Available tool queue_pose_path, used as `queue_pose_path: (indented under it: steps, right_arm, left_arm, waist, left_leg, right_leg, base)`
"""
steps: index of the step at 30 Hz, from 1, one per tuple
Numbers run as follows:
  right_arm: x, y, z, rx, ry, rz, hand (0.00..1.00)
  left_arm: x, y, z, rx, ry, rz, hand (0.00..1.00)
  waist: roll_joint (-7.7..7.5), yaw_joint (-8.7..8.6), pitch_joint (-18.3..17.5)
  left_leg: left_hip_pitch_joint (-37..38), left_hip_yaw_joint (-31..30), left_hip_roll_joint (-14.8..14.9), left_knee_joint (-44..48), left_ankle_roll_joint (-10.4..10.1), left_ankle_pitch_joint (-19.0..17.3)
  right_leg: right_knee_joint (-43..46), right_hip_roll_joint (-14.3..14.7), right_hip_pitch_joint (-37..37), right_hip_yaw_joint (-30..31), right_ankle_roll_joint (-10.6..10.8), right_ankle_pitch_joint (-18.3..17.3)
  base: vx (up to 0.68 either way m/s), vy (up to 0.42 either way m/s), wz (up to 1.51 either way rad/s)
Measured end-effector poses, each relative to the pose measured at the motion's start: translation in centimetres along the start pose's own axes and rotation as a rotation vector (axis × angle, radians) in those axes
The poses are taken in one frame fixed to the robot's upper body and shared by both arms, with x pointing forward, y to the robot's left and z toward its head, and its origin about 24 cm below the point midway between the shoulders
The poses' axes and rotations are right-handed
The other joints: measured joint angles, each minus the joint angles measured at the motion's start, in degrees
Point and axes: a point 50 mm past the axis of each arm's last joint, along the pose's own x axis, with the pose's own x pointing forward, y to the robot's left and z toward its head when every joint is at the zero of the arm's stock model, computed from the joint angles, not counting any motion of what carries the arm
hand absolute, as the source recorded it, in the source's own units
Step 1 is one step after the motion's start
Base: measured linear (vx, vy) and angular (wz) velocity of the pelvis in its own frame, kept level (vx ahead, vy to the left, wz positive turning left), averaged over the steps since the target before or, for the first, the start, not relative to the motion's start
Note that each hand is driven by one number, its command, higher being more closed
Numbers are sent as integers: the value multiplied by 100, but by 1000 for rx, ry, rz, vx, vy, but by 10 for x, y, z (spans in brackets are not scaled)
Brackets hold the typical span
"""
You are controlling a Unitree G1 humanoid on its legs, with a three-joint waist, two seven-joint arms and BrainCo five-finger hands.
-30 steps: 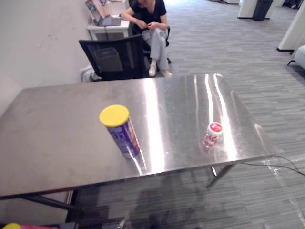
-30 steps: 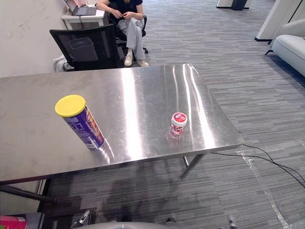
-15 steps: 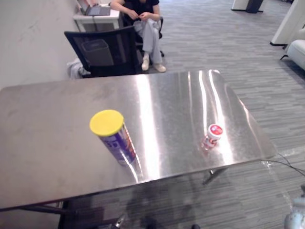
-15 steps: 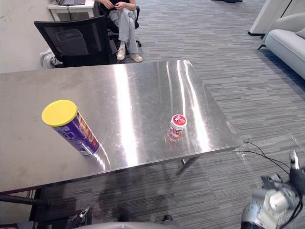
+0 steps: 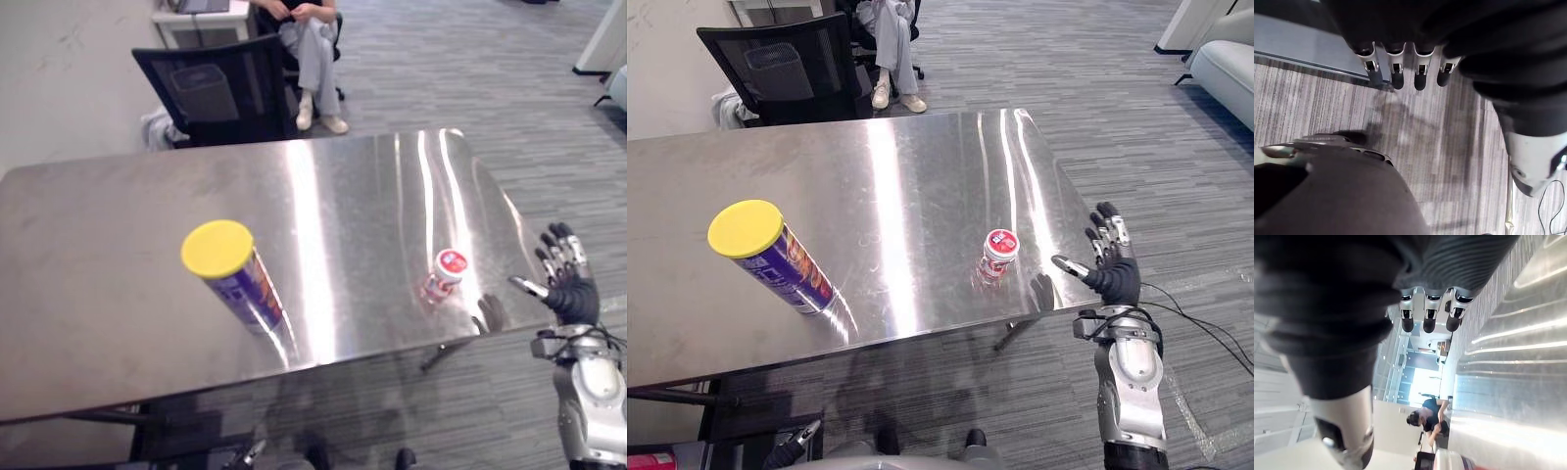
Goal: Put the gum and the chips on the shelf.
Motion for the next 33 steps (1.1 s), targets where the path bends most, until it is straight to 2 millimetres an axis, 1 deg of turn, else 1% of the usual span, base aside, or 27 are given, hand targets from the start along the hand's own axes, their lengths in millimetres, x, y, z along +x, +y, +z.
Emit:
queue_pose_path:
  steps: [4,9,14,17,22,25,28,31,33]
  right_arm:
    - [2,6,7,-15,-21,55,0]
    - [2,15,4,-3,-11,103,0]
    - [2,19,5,1,-17,122,0]
    - [4,22,6,1,-19,134,0]
    - [5,21,6,1,-23,115,0]
    - [6,22,0,5,0,107,0]
    - [6,24,-8,4,35,104,0]
    - [10,24,-8,-15,32,95,0]
    - [12,23,-11,-20,41,91,0]
  left_arm:
    - [0,0,-2,6,9,-7,0]
    - [-1,1,-3,19,7,-8,0]
    - [-1,2,-3,21,5,-6,0]
    - [0,2,-1,21,0,-6,0]
    - [0,2,-2,23,2,-5,0]
    - [0,1,-2,28,1,-3,0]
    - [0,-1,0,36,-2,-10,0]
    - [1,-3,-1,39,1,-16,0]
    - [1,-3,0,44,-1,-20,0]
  waist:
    - [9,-19,39]
    - [-4,-83,48]
    - [-16,-109,57]
    - [-16,-90,85]
    - [-9,-92,90]
    - [5,-91,111]
    - [55,-91,170]
    - [97,-32,222]
    - [96,4,227]
  left_leg:
    - [-42,-20,7,71,-6,-4]
    - [-98,-40,5,99,-1,-1]
    - [-185,-147,3,161,-1,-1]
    - [-191,-193,18,192,-1,-2]
    - [-191,-197,16,211,-2,-2]
    - [-192,-217,8,241,-2,-2]
    - [-280,-322,-13,312,11,7]
    - [-283,-339,-31,317,24,16]
    - [-288,-353,-41,317,26,17]
  right_leg:
    - [1,-4,-4,-25,0,-1]
    - [-12,-12,-48,-50,-1,-2]
    - [-27,-6,-41,-149,5,7]
    - [-51,12,3,-184,6,23]
    - [-31,3,7,-184,15,30]
    - [1,-8,9,-197,14,29]
    - [2,-34,-1,-308,10,24]
    - [9,-44,0,-325,10,24]
    - [8,-51,1,-338,10,24]
  base:
    - [-47,-1,2]
    - [-25,-2,2]
    - [13,-9,8]
    - [5,-19,8]
    - [-6,1,0]
    - [-42,5,3]
    - [-56,5,16]
    - [-24,3,4]
    - [3,0,3]
